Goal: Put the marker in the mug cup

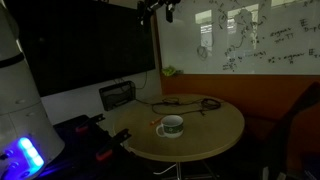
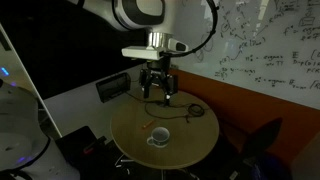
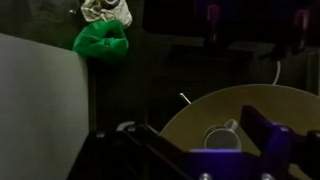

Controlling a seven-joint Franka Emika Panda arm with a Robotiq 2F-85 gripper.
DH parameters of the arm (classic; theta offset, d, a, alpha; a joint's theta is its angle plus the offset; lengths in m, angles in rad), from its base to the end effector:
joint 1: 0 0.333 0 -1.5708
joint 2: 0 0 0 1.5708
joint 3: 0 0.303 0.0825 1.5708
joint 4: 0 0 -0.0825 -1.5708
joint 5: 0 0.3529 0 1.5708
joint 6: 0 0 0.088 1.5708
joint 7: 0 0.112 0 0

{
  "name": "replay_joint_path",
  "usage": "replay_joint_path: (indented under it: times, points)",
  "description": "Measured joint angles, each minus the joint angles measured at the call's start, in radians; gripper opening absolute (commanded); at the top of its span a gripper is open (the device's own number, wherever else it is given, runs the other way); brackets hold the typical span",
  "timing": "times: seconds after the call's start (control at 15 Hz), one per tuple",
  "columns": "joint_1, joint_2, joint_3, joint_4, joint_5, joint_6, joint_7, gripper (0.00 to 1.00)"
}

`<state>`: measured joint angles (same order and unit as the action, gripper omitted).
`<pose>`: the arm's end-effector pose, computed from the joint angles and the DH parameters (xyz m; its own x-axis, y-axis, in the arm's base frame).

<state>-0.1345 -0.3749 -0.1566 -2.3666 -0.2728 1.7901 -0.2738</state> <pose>0.3636 -0.1369 0.4488 0.9655 0.0672 -0.2516 0.1017 -0.9867 0.1267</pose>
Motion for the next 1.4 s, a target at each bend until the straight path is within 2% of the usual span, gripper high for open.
replay_joint_path:
  times: [0.47, 0.73, 1.07, 1.4]
  points:
    - [0.002, 0.000, 0.000, -0.001, 0.005, 0.003, 0.000, 1.00]
    - [0.046, 0.019, 0.003, -0.040, 0.118, 0.075, 0.002, 1.00]
    - [0.134, 0.110, 0.050, -0.153, 0.267, 0.367, 0.003, 1.00]
    - [0.201, 0.301, 0.156, -0.222, 0.291, 0.650, 0.066, 1.00]
